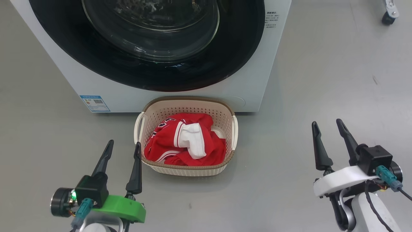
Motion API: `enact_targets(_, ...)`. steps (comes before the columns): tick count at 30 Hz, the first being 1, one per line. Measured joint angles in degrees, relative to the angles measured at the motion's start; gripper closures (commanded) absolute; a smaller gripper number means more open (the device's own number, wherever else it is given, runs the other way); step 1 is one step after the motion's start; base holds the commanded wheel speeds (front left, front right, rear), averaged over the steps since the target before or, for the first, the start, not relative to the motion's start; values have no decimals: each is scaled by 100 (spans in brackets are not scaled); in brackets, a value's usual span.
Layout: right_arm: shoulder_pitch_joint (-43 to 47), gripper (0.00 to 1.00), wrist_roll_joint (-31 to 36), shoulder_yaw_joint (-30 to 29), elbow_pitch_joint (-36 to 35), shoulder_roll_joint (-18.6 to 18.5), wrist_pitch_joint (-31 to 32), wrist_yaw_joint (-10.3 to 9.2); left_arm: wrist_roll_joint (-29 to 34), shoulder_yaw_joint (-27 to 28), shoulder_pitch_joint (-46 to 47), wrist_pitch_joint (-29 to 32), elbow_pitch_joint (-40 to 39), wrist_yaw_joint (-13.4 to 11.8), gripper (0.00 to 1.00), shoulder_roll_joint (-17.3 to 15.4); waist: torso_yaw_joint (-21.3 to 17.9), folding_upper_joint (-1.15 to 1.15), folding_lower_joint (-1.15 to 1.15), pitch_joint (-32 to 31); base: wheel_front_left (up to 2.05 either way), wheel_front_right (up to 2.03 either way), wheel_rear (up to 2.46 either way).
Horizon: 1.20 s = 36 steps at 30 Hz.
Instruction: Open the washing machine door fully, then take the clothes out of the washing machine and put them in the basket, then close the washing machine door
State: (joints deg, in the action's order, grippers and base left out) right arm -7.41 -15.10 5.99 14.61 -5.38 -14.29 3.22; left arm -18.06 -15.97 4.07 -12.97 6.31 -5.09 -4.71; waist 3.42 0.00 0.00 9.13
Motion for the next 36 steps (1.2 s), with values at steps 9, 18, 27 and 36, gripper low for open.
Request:
enact_targets(9, 510, 0, 1, 1, -341, 19, 0, -107, -1, -31, -177, 94, 5, -24, 0, -8, -37, 0, 0, -253, 0, 0, 0)
enact_targets(18, 766, 0, 2, -3, -668, 23, 0, -188, -1, -34, -200, 133, -80, -25, 0, -23, -41, 0, 0, -320, 0, 0, 0)
enact_targets(27, 949, 0, 7, -20, -893, 20, 0, -236, -1, -23, -233, 182, -133, -41, 0, -32, -45, 0, 0, -348, 0, 0, 0)
enact_targets(36, 1049, 0, 8, -44, -1070, -2, 12, -283, -1, -23, -262, 232, -170, -42, 0, -32, -35, 0, 0, -361, 0, 0, 0)
